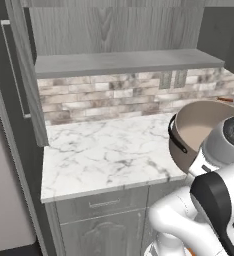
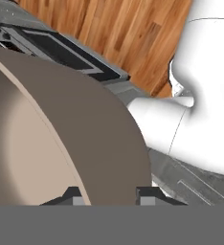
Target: Pick the kettle from the cabinet and place it on a stove burner. Then pick the pot from the counter and place it on another stove burner. Finally, turn both burners on.
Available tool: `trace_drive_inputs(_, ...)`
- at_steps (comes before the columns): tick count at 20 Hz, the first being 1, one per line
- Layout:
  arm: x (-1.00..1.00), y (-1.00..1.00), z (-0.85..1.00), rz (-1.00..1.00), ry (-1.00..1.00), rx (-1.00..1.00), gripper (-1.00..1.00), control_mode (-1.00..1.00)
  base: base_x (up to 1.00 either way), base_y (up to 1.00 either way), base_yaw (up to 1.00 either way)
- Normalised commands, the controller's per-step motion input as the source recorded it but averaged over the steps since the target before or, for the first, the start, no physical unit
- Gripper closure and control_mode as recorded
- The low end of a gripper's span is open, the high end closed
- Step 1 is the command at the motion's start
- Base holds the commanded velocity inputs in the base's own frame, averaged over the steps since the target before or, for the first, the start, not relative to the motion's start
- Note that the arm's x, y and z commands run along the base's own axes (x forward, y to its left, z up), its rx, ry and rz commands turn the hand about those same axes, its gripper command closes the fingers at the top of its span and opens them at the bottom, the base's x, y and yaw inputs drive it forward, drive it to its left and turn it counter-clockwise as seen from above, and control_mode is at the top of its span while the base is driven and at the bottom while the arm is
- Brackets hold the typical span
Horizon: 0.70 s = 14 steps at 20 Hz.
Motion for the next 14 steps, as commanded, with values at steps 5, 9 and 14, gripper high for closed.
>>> trace_drive_inputs(5, 0.0, 0.0, 0.0, 0.0, 0.0, 0.0, 1.0, 1.0, -0.57, -0.2, -0.07)
trace_drive_inputs(9, 0.0, 0.0, 0.0, 0.0, 0.0, 0.0, 1.0, 1.0, -0.54, -0.19, -0.06)
trace_drive_inputs(14, 0.0, 0.0, 0.0, 0.0, 0.0, 0.0, 1.0, 1.0, -0.51, -0.26, -0.07)
